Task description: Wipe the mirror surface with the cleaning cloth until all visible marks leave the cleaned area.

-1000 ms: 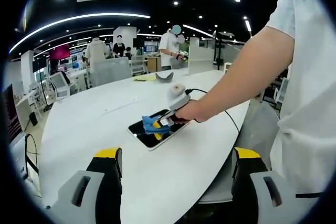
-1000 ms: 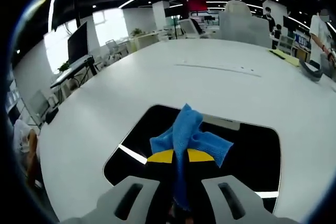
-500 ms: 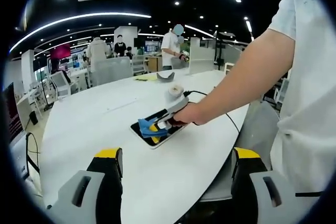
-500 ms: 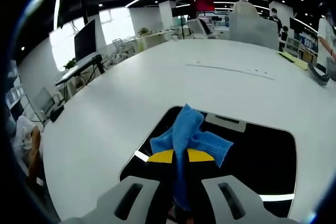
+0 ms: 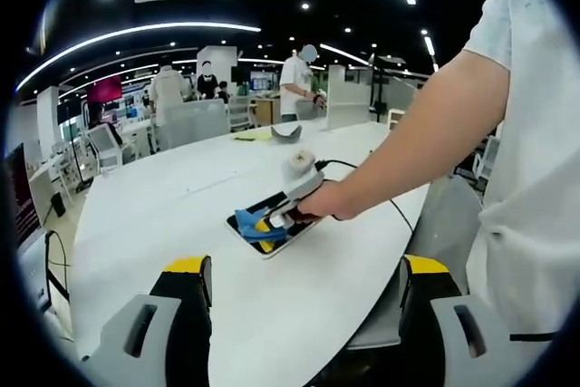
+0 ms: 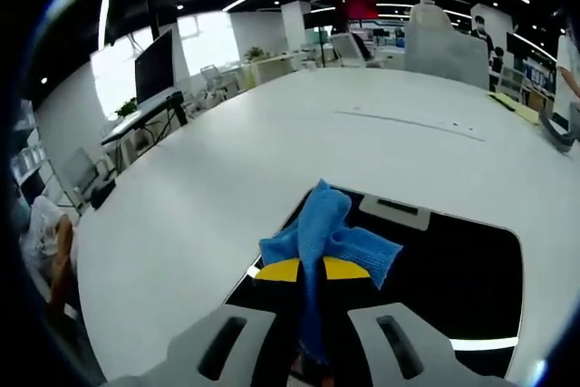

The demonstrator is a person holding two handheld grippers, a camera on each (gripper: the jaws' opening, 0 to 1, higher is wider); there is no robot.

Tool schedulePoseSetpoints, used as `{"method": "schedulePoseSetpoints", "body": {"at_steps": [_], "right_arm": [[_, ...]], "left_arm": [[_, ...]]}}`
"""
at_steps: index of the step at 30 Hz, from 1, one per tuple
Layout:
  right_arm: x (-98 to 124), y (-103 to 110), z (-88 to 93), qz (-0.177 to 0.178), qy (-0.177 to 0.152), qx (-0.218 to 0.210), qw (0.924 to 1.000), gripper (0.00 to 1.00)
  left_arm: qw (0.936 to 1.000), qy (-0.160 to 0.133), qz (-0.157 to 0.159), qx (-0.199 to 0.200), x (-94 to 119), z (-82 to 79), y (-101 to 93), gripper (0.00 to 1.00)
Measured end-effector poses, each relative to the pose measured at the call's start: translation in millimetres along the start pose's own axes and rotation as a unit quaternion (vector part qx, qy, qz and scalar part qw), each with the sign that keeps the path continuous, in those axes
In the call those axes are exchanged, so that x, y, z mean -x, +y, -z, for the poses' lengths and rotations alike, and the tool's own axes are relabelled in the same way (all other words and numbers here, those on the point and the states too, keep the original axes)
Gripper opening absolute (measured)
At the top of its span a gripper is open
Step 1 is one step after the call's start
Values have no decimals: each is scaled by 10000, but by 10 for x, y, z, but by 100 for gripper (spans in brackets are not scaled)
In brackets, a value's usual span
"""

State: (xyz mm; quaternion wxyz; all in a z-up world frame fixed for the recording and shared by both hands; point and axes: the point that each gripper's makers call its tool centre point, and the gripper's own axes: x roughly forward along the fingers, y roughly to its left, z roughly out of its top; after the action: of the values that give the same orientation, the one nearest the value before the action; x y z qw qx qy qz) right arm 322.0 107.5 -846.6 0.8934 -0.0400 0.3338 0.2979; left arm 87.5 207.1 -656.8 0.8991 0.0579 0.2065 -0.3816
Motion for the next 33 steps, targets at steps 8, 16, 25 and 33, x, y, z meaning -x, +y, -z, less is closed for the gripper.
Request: {"method": "schedulePoseSetpoints", "body": {"at_steps": [8,16,25,33], "right_arm": [[-29,137,-6,-121,-6,23,9999,3],[-32,301,5,-267,-19,97,9996,3],[-36,325,6,-331,-36,164,9993,2],[-26,332,3,-309,-61,136,9994,2]], "left_arm": [[10000,-28,-41,-33,40,-29,9,86],[9999,-88,-65,5,73,-67,39,86],[9999,-138,-47,58,61,-75,57,86],[10000,-76,-41,36,51,-38,52,86]]}}
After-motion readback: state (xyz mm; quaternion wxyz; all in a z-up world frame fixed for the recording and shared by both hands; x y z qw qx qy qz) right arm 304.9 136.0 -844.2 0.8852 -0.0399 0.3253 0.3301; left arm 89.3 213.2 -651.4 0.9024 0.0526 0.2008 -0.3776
